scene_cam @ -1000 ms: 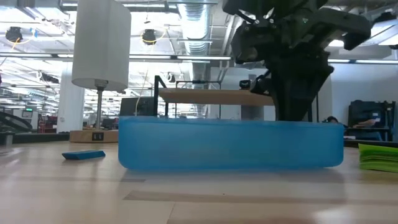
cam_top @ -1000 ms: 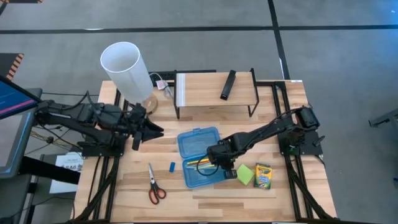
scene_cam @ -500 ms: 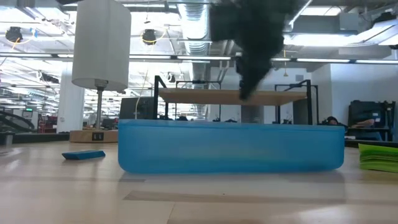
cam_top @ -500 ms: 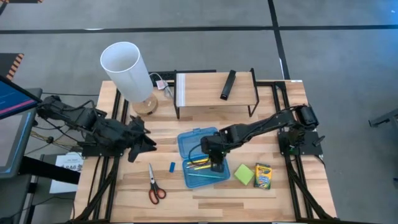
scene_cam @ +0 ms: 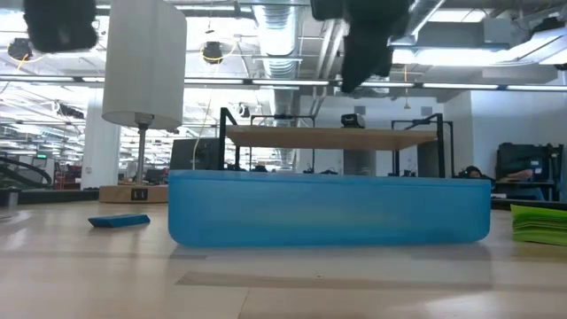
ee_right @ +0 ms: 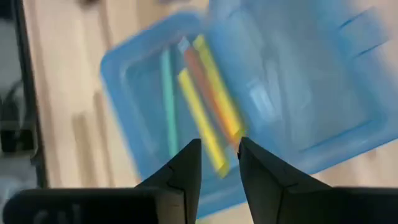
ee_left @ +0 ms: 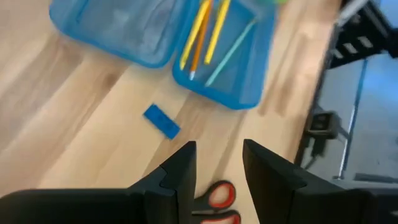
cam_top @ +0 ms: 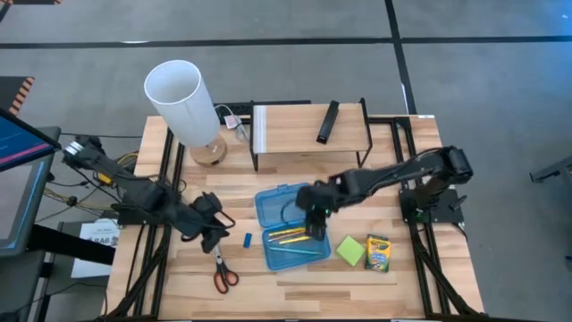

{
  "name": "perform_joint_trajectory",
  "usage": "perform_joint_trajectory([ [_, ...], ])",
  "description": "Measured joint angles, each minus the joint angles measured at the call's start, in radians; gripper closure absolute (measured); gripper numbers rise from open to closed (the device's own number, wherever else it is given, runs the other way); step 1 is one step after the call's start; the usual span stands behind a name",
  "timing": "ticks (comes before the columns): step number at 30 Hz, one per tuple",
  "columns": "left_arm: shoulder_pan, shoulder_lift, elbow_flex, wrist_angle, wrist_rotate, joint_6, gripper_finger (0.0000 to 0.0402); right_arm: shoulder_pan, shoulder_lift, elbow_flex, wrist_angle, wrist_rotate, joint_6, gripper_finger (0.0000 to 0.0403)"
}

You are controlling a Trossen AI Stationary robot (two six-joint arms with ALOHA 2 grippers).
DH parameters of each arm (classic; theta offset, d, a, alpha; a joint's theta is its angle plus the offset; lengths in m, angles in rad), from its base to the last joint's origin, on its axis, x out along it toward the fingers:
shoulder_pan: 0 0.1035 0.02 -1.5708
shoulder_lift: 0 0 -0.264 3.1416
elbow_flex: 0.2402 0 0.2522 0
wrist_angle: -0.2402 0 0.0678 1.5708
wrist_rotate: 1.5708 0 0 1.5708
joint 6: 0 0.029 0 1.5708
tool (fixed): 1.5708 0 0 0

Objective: Pack school essentials
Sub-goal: Put the blue eraser into the blue supply box

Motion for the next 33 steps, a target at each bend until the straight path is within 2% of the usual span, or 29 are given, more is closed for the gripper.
perform_joint_trajectory([
  [4,0.006,0.078,-0.048,0.131,-0.006,-0.097,0.0268,-0.062,-0.122,-0.129,0.067,-0.011,-0.052,0.0281],
  [10,0.031,0.248,-0.052,0.277,-0.009,-0.158,0.0206,-0.130,-0.302,-0.341,0.213,-0.044,-0.088,0.0281],
  [15,0.056,0.407,-0.053,0.391,-0.001,-0.245,0.0174,-0.166,-0.391,-0.458,0.328,-0.072,-0.073,0.0281],
  [17,0.072,0.470,-0.053,0.432,0.035,-0.280,0.0171,-0.168,-0.415,-0.481,0.348,-0.076,-0.073,0.0281],
  [22,0.104,0.585,-0.043,0.410,0.148,-0.370,0.0172,-0.162,-0.422,-0.494,0.335,-0.076,-0.112,0.0281],
  [33,0.112,0.609,0.046,0.273,0.132,-0.385,0.0173,-0.185,-0.416,-0.493,0.345,-0.079,-0.191,0.0281],
])
